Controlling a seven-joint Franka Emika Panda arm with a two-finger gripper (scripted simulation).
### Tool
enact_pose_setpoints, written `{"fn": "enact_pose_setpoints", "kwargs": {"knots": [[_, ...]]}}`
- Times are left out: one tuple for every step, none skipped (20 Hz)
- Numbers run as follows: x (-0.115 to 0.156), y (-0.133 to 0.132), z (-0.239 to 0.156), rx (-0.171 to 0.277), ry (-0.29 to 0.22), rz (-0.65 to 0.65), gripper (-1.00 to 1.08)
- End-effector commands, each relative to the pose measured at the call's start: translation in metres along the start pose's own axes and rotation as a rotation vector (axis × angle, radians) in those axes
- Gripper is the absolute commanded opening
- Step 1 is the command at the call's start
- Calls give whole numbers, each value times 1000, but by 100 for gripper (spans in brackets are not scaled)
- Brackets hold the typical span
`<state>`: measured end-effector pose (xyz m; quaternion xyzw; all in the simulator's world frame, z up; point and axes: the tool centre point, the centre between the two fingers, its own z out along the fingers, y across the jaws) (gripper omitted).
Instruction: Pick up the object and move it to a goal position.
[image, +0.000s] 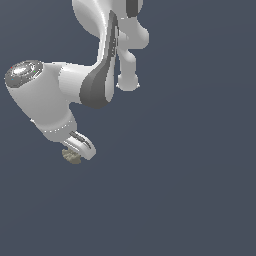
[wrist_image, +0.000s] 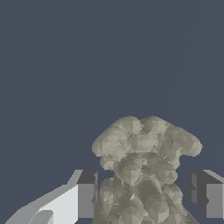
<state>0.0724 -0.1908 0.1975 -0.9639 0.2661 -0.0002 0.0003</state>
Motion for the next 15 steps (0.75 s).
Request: {"fn": "enact_pose_setpoints", "kwargs": {"knots": [[7,17,-18,0,-1,-1,-100],[10,22,-24,0,-1,-1,-100],[12,27,-29,0,-1,-1,-100],[14,32,-34,0,-1,-1,-100],[16,35,-38,-1,0,-1,-100],[18,38,-41,-1,0,-1,-100],[19,41,-44,-1,0,-1,-100],[20,43,-46,-1,0,-1,-100],[21,44,-48,-1,0,-1,-100],[22,46,-49,-1,0,-1,-100],[23,46,-50,-1,0,-1,-100],[23,46,-50,-1,0,-1,-100],[23,46,-49,-1,0,-1,-100],[23,45,-49,-1,0,-1,-100],[23,45,-48,-1,0,-1,-100]]}}
